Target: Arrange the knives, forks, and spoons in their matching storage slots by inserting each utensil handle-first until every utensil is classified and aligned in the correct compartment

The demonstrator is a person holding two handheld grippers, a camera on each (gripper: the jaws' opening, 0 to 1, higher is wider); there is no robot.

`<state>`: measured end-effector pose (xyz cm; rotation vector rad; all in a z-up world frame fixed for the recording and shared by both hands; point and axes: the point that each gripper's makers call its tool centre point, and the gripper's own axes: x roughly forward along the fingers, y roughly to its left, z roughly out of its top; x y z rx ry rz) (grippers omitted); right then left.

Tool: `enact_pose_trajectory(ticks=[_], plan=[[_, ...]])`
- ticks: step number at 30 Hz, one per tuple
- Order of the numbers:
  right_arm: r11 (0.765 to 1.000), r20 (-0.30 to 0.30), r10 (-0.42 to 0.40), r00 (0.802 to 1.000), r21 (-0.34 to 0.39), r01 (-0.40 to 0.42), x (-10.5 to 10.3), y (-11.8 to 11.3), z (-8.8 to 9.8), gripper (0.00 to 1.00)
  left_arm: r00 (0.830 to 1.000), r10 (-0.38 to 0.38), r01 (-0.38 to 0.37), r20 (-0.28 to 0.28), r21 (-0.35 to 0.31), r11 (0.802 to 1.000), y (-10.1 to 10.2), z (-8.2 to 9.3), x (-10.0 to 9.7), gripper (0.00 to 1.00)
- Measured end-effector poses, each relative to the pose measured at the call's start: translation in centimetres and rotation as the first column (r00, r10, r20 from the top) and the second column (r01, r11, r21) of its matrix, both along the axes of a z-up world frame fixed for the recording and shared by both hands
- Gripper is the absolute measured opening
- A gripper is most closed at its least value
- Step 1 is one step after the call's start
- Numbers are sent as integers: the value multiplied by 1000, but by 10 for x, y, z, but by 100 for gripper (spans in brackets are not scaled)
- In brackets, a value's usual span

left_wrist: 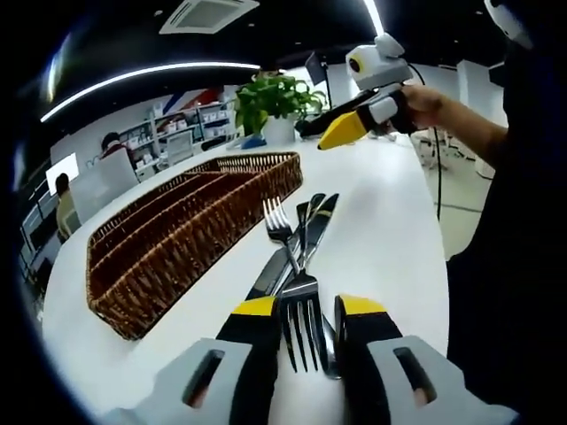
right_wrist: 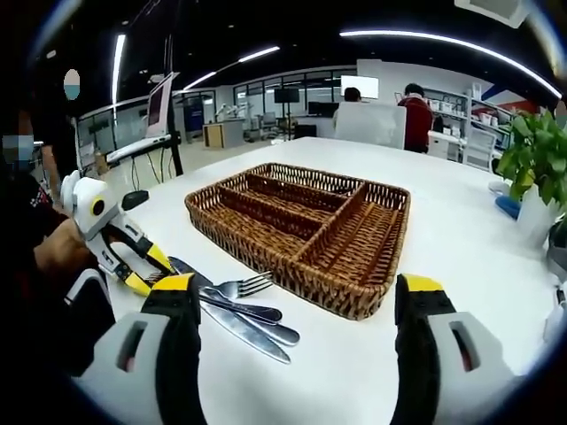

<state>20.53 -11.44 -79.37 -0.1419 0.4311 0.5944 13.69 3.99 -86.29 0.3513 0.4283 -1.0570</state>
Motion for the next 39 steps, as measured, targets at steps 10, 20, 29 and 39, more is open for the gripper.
enact_pose_trajectory(ticks=[10, 20, 29, 39], plan=[[1000, -3, 3, 1000, 1, -3, -1, 1, -1, 92, 999, 12, -12, -48, 6, 1000, 4, -2, 5, 20], [1000, -2, 7, 1000, 4, -7, -2, 2, -2, 90, 991, 65, -68, -116, -23, 997, 8, 1, 4, 18], [1000, 12, 4, 1000, 16, -4, -1, 2, 0, 85, 973, 111, -121, -203, -36, 992, 10, -1, 0, 18], [998, 37, 52, 998, 27, -53, -5, 11, 2, 78, 955, 128, -147, -267, -52, 988, 11, -3, -2, 17]])
